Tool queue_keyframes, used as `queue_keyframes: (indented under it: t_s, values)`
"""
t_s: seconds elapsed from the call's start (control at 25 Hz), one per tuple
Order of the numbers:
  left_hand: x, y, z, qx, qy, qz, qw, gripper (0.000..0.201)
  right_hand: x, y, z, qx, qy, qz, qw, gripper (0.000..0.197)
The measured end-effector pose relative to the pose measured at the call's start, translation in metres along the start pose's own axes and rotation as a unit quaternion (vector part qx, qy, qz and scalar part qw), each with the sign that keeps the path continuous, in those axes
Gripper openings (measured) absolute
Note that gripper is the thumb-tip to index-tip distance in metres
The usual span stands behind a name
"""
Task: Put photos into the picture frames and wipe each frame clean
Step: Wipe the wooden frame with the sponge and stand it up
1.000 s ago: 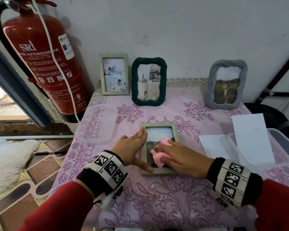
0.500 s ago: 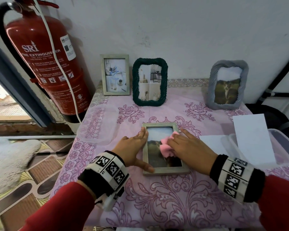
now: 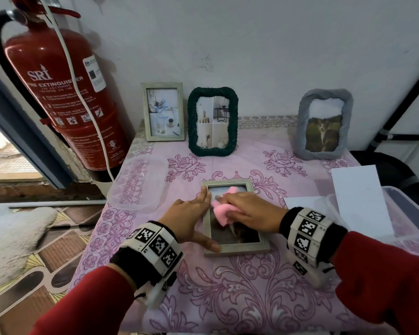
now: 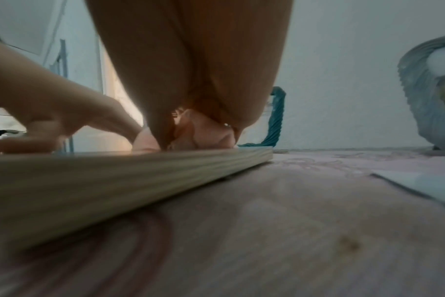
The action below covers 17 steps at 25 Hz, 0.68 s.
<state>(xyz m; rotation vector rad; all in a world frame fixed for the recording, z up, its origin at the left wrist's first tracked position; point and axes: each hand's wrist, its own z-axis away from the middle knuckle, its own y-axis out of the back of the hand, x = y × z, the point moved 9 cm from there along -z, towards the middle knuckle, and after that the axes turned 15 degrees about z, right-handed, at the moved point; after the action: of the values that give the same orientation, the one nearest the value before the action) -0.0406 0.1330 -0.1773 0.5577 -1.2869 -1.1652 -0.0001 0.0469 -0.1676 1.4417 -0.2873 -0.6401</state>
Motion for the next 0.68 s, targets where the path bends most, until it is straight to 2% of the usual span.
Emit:
queue_keyframes:
  t_s: [0.16,0.28,0.4,0.68]
  values:
    - [-0.001,0.001,0.002,0.001,0.003,-0.002,1.000,0.125,-0.024,-0.008,0.017,-0.034,0.039,-0.007,0.999,0.023]
    - [-0.002,0.001,0.002,-0.002,0.004,-0.012,1.000,0.125,-0.024,-0.009,0.042,-0.030,0.055,0.069,0.996,0.033]
    - [-0.001,0.001,0.002,-0.009,0.006,-0.009,1.000,0.125,-0.008,0.003,0.053,-0.002,0.015,0.155,0.988,0.035]
    - [-0.001,-0.002,0.001,-0.010,0.008,0.001,1.000,0.124,0.014,0.010,0.014,-0.027,-0.025,0.247,0.968,0.033]
